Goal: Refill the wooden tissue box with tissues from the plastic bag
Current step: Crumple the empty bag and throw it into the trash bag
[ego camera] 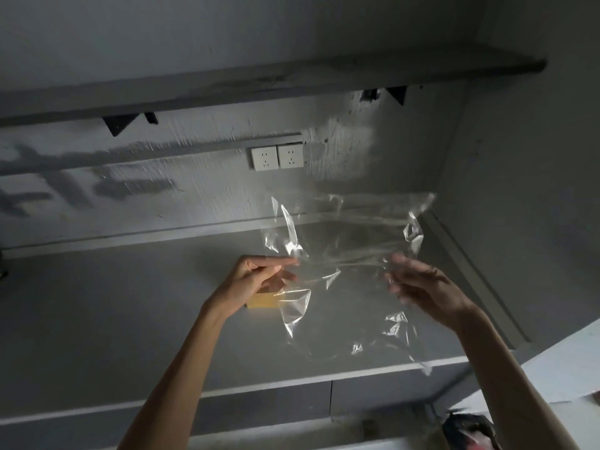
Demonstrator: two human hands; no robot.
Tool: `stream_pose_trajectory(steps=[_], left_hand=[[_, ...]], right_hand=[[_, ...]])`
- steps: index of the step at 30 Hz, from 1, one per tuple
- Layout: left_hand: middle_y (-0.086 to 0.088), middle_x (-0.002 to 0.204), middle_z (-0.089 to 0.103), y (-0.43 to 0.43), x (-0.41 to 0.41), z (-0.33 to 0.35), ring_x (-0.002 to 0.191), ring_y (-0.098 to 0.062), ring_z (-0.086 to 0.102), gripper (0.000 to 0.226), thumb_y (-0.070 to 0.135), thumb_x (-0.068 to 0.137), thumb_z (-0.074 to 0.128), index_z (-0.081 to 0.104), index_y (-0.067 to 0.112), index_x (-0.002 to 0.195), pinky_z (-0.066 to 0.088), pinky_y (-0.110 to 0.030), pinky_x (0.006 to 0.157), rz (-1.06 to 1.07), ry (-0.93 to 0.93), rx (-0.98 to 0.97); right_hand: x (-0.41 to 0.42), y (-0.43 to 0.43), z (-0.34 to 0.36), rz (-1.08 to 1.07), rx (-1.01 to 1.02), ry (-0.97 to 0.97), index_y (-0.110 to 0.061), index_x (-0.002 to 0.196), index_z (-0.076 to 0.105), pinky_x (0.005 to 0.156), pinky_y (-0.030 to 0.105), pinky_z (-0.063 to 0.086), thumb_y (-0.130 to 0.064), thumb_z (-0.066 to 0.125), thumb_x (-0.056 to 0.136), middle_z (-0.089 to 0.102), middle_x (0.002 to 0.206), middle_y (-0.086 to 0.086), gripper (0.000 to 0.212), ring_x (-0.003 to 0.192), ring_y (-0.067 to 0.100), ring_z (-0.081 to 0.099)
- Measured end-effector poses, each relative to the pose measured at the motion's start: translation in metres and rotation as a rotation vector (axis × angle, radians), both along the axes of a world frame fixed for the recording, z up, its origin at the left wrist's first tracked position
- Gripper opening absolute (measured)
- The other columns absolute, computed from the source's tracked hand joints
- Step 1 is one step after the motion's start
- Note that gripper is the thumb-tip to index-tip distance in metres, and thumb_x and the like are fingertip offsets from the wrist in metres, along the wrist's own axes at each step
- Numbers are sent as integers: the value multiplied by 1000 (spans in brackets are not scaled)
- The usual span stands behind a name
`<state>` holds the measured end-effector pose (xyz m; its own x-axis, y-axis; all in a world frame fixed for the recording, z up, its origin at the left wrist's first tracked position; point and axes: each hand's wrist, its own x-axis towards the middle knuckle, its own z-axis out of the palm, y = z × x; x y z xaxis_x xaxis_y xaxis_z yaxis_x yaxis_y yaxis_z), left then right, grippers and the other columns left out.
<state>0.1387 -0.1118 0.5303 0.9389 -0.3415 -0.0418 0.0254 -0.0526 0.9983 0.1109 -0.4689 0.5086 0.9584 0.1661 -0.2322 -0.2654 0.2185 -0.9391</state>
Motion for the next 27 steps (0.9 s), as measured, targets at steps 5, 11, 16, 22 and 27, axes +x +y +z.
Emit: stream_pose_trajectory(steps=[5, 11, 16, 22, 27], left_hand=[[-9, 118, 72, -3, 6, 15, 97, -22, 68, 22, 4, 92, 59, 79, 10, 98, 48, -29, 75, 70, -97, -42], [-4, 125, 66, 14, 15, 21, 87, -31, 63, 45, -22, 90, 42, 78, 2, 76, 46, -33, 73, 98, -325, 39], [0, 126, 67, 32, 12, 33, 99, -17, 68, 45, -15, 97, 43, 79, 5, 78, 51, -26, 87, 54, -560, 239], [14, 150, 46, 73, 12, 42, 142, -2, 35, 41, -13, 93, 42, 75, 9, 103, 23, -33, 117, -259, -148, 186], [9, 156, 36, -23, 35, 40, 145, -3, 28, 67, 14, 89, 71, 39, 21, 148, 25, -25, 119, -587, -43, 233]], right_hand=[[3, 10, 8, -25, 201, -15, -11, 95, 68, 48, 23, 49, -40, 96, 42, 75, 86, 12, 67, 62, 20, 64], [15, 30, 21, -123, 369, 71, -9, 75, 71, 55, 23, 54, -26, 81, 54, 65, 75, 13, 28, 60, 20, 66], [18, 35, 24, -42, 46, -159, -12, 125, 62, 75, 20, 55, -4, 59, 89, 74, 100, 5, 37, 85, 17, 69], [30, 37, 61, 101, -271, -354, -21, 123, 63, 71, 25, 58, -47, 92, 54, 71, 95, 9, 80, 87, 23, 69], [36, 61, 106, 308, -688, -345, -35, 113, 63, 75, 25, 57, 0, 69, 87, 69, 91, -6, 44, 84, 16, 66]])
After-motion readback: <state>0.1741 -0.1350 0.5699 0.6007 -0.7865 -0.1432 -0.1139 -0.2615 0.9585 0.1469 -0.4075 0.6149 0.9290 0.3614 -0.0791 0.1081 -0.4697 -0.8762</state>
